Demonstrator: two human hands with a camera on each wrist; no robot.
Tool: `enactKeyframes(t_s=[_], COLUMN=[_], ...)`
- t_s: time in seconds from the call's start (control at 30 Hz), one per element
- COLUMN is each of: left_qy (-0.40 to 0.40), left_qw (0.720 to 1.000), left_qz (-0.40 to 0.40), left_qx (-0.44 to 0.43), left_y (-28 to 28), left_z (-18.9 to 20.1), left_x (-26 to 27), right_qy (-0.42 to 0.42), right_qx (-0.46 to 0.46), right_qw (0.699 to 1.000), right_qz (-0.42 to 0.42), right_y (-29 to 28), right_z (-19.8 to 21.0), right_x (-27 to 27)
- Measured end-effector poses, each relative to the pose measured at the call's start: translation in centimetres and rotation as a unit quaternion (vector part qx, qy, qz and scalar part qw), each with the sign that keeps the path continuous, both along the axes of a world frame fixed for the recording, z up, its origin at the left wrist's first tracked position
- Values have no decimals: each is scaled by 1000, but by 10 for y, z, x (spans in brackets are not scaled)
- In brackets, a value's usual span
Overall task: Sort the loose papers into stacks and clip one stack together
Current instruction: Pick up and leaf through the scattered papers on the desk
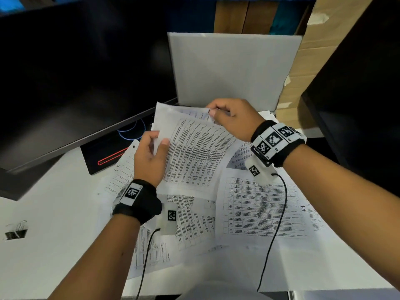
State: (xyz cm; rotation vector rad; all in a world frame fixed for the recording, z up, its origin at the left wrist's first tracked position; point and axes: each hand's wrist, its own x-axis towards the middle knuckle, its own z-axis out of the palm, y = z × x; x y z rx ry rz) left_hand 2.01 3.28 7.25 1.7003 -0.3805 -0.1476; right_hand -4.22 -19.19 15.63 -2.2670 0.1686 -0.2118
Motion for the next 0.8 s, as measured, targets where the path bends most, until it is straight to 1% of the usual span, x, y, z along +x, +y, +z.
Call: enactKeyframes(t_s=[0.03, 0.1, 0.17, 0.2, 0.23, 0.3, 0.37, 0.43, 0.53, 0.6, 0.7, 0.8], left_qy=[-9, -24, -31, -32, -35, -48, -60, -61, -19, -3, 14, 56], left_qw=[1000, 999, 997, 995, 994, 991, 990, 988, 986, 986, 989, 987], left_qz=[13, 41, 65, 74, 77, 84, 88, 85, 84, 82, 91, 112], left_qx=[-8, -23, -40, -54, -70, -89, -96, -112, -143, -142, -114, -101], left_y=[-1, -2, 1, 2, 3, 6, 5, 4, 6, 9, 15, 20], left_z=[3, 7, 11, 13, 16, 25, 34, 37, 36, 32, 19, 1], left_x=[2, 6, 9, 9, 10, 9, 9, 8, 5, 1, -4, -12], right_qy=[-9, -51, -103, -117, -114, -65, -19, -29, -70, -79, -64, -32], right_qx=[20, 53, 87, 106, 132, 193, 225, 221, 230, 239, 239, 234], right_qw=[1000, 996, 983, 976, 970, 967, 967, 967, 955, 952, 954, 956], right_qz=[-8, -53, -121, -151, -167, -153, -120, -127, -174, -174, -169, -177], right_y=[2, -1, -8, -12, -13, -10, -3, 10, 29, 40, 51, 59], right_z=[4, 7, 7, 4, 0, -11, -23, -27, -30, -37, -54, -73], right_x=[0, 0, -5, -9, -14, -23, -23, -18, -13, -14, -18, -25])
